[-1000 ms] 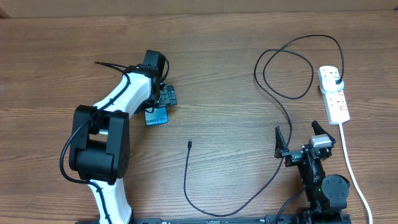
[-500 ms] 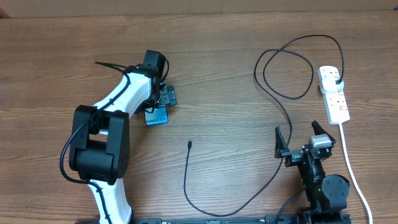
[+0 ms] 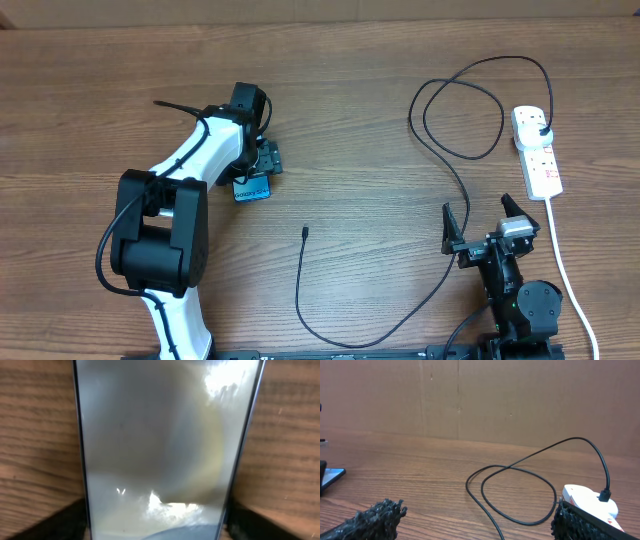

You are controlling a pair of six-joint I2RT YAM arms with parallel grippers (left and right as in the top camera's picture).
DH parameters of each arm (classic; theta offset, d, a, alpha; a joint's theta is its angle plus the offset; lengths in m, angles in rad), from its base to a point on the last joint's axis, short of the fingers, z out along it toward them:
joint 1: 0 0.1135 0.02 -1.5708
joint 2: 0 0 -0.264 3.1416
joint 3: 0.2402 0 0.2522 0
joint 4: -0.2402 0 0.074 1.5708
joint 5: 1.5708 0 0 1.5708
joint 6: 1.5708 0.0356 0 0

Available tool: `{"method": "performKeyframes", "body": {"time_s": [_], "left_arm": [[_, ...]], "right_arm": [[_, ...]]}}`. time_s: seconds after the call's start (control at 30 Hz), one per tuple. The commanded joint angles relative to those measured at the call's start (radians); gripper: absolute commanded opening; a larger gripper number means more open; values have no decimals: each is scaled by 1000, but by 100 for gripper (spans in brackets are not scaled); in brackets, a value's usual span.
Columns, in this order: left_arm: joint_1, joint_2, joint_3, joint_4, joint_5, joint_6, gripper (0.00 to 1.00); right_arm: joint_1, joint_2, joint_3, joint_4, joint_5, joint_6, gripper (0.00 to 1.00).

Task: Plug charger to phone and switch on socket
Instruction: 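Grasp the phone's top edge with the left gripper and tilt it up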

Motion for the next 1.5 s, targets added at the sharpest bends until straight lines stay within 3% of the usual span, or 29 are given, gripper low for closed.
{"method": "performKeyframes", "body": {"time_s": [0.0, 0.3, 0.47, 0.67, 1.1, 1.47], "left_arm": [[-6, 14, -35, -25, 58, 11, 77], [-7, 14, -35, -118, 135, 11, 64], [-7, 14, -35, -209, 135, 11, 71], [-6, 14, -35, -194, 126, 30, 100], [16, 14, -35, -47, 123, 30, 100], [6, 14, -75, -21, 127, 29, 99]], "right_arm": [[5, 1, -11, 6, 1, -5, 100], [5, 1, -11, 6, 1, -5, 100], [5, 1, -11, 5, 1, -5, 100], [5, 1, -11, 6, 1, -5, 100], [5, 1, -11, 5, 1, -5, 100], [5, 1, -11, 6, 1, -5, 100]]}}
